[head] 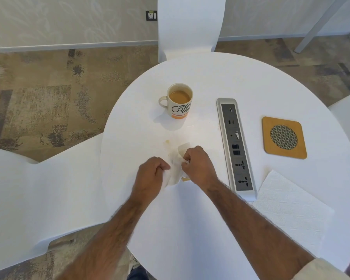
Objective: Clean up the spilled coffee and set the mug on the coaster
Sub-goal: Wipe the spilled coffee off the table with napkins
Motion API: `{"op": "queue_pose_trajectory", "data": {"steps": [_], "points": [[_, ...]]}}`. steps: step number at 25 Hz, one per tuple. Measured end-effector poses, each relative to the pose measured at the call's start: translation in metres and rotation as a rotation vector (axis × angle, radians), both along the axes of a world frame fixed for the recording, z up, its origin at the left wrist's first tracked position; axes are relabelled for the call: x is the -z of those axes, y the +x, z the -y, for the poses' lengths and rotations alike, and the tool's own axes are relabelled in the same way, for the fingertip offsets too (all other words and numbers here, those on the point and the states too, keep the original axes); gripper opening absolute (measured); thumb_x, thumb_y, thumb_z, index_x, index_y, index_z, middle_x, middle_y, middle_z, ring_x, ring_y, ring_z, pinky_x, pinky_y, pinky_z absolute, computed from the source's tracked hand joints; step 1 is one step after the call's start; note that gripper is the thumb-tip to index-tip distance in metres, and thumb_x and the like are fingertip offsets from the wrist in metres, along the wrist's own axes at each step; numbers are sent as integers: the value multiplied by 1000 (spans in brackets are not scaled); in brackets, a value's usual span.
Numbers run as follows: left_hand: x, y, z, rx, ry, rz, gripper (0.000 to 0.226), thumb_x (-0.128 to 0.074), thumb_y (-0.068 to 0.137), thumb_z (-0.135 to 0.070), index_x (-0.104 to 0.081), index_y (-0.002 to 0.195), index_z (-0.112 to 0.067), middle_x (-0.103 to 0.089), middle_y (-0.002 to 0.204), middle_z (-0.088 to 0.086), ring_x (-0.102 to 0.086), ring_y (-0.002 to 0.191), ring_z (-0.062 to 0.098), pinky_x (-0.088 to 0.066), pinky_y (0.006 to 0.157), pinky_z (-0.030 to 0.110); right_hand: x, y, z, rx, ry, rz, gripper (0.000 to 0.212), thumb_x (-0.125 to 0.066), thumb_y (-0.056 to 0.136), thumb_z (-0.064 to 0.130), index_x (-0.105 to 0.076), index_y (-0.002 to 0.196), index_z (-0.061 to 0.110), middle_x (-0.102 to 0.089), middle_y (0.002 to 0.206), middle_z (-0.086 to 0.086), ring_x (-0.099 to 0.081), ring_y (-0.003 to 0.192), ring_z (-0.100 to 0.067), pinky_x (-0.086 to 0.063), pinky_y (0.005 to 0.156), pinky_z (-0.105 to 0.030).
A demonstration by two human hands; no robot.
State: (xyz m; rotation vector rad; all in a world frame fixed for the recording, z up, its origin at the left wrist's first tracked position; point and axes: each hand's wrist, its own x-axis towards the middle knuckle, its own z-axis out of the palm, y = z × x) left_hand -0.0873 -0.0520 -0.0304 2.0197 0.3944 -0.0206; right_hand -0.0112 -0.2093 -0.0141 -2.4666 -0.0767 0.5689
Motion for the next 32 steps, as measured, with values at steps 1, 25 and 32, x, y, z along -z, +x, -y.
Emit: {"op": "queue_pose_trajectory", "data": {"steps": [1,25,32], "points": [[6,1,-9,12,174,96,35,-42,85,-1,-71,96,-16,-71,102,-4,-64,98,17,-50,88,31,-3,2,2,0,5,1,20,-61,81,9,-50,70,20,-61,91,-8,-59,76,-26,-40,58,-27],[48,11,-31,166,841,-36,56,-27,105,-21,-21,160,-10,-16,170,9,-12,158,29,-12,128,47,2,55,-56,-260,-422,251,69,-61,91,61,-45,136,12,-47,127,-13,-48,116,-32,-48,81,-44],[47,9,-35,144,728,44,59,-19,103,-25,-25,159,-8,-22,168,10,-17,157,26,-11,128,45,18,27,-48,-556,-398,512,45,-58,95,36,-56,137,21,-54,122,-17,-53,103,-37,-53,79,-48]]}}
